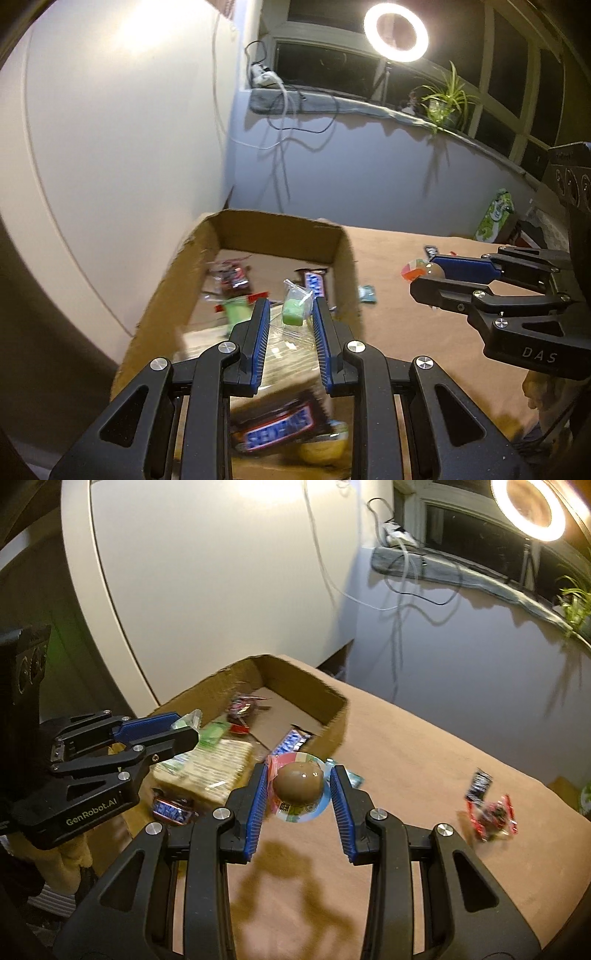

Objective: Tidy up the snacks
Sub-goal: 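Carry the ball candy and green candy over the cardboard box with both grippers, then open both grippers to drop the ball candy and green candy into the box, then move both open grippers back over the remaining snacks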

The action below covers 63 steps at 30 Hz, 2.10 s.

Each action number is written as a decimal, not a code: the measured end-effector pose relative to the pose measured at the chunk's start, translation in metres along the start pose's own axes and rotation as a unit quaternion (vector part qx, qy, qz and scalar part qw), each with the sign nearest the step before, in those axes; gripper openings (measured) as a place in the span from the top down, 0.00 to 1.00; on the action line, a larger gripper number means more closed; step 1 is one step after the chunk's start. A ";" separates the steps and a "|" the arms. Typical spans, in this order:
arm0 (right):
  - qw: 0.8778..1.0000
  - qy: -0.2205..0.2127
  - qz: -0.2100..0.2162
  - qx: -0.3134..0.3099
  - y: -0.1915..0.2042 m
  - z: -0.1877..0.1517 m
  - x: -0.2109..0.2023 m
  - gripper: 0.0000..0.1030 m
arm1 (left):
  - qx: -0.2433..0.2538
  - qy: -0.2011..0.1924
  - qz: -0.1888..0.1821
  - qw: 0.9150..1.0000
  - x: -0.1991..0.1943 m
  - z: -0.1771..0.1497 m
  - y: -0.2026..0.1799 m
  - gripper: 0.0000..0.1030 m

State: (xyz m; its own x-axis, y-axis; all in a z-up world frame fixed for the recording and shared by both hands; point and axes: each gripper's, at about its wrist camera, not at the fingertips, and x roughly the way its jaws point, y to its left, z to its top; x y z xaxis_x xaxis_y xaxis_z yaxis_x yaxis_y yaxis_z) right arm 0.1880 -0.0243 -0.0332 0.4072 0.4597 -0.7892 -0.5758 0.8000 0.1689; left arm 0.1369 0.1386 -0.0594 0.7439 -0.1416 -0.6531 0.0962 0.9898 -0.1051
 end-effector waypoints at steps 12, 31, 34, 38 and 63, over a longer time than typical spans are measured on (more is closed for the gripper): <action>0.999 0.022 0.031 -0.020 0.037 0.008 0.035 0.65 | -0.025 0.011 0.015 1.000 -0.003 -0.016 0.035 0.79; 0.998 0.038 0.038 -0.029 0.057 0.010 0.049 0.60 | -0.034 0.009 0.026 0.999 -0.009 -0.021 0.045 0.75; 0.998 0.038 0.037 -0.028 0.057 0.009 0.049 0.57 | -0.034 0.008 0.028 0.999 -0.010 -0.021 0.045 0.71; 0.998 0.034 0.038 -0.026 0.057 0.010 0.048 0.52 | -0.034 0.006 0.032 0.999 -0.011 -0.021 0.046 0.69; 1.000 0.002 -0.002 0.005 0.009 -0.012 -0.008 0.23 | -0.012 -0.010 0.007 1.000 -0.023 -0.012 0.004 0.53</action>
State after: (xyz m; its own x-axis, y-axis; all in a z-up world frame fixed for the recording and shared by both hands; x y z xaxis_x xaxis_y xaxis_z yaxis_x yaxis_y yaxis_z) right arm 0.1709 -0.0253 -0.0329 0.4067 0.4546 -0.7924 -0.5666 0.8060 0.1716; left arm 0.1125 0.1458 -0.0540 0.7583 -0.1274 -0.6393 0.0706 0.9910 -0.1136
